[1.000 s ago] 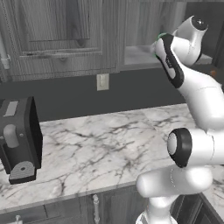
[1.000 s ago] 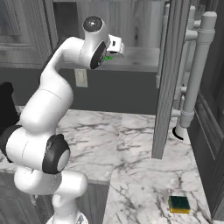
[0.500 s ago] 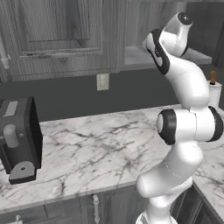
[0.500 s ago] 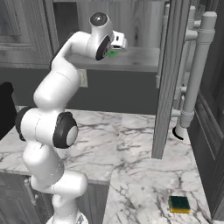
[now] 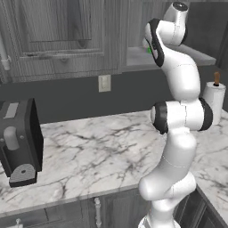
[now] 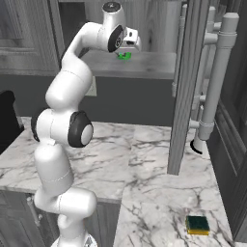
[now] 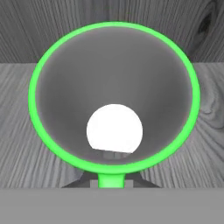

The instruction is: Move the mug from next to the sink to the open cabinet. Then, move the bowl with the onion to the fridge to clear the area for faucet cleaning.

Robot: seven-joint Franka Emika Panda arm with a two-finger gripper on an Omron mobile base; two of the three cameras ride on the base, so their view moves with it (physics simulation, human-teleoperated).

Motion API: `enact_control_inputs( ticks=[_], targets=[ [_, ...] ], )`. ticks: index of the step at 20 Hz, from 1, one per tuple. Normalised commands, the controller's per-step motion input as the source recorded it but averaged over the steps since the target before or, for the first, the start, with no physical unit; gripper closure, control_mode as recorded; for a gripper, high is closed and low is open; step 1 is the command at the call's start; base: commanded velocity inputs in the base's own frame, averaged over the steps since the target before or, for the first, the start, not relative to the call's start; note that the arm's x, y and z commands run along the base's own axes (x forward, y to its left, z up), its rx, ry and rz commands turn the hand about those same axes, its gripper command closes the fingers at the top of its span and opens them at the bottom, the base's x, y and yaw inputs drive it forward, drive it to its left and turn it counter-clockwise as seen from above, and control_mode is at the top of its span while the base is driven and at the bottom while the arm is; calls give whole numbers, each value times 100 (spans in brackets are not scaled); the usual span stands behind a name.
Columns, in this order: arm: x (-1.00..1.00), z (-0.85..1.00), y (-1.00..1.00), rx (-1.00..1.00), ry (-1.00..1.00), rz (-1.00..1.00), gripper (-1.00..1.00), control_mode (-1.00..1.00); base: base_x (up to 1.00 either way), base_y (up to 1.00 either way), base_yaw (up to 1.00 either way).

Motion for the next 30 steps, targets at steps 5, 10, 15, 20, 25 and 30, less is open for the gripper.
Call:
enact_control_inputs(
  ticks=[5, 10, 15, 20, 25, 30],
  targets=[
    [-27, 0, 0, 0, -7, 0, -100, -100, 0, 0, 0],
    [-97, -11, 0, -2, -43, 0, -100, -100, 0, 0, 0],
    [-100, -40, 0, -3, -76, 0, -100, -100, 0, 0, 0],
    [-100, -98, 0, 0, -39, 0, -100, -100, 0, 0, 0],
    [-100, -100, 5, -5, -12, 0, -100, -100, 0, 0, 0],
    [-100, -100, 33, -14, -13, -1, -100, -100, 0, 0, 0]
  ],
)
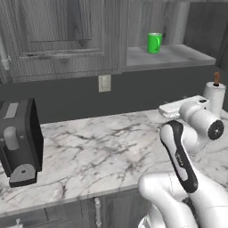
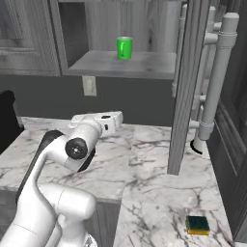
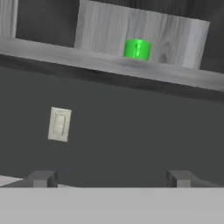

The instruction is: Move the mug from next to the sink to the open cabinet. Then, move the bowl with the onion to the fridge to clear the area for faucet cleaning.

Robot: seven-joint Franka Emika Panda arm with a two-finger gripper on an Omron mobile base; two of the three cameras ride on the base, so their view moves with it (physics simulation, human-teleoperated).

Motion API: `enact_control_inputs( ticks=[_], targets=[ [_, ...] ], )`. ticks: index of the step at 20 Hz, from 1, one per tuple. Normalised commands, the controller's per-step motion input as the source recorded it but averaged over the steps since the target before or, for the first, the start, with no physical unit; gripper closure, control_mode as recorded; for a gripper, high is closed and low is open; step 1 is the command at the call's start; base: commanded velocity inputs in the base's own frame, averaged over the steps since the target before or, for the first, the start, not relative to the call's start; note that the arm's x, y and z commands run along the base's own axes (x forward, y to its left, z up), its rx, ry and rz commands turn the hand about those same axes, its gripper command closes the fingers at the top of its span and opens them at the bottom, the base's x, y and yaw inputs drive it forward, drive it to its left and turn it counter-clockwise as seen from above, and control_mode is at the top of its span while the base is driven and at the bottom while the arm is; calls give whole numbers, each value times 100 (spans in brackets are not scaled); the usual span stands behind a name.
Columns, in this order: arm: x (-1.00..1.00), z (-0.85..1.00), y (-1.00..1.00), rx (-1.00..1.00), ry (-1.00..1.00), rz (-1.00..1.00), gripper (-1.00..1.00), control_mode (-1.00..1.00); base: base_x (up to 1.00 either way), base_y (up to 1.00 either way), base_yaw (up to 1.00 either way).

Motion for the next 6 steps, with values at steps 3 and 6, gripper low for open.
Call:
enact_control_inputs(
  ticks=[3, 6],
  targets=[
    [-100, -100, 39, -11, -7, -7, -100, -100, 0, 0, 0],
    [-100, -89, 22, -1, -13, -7, -100, -100, 0, 0, 0]
  ],
)
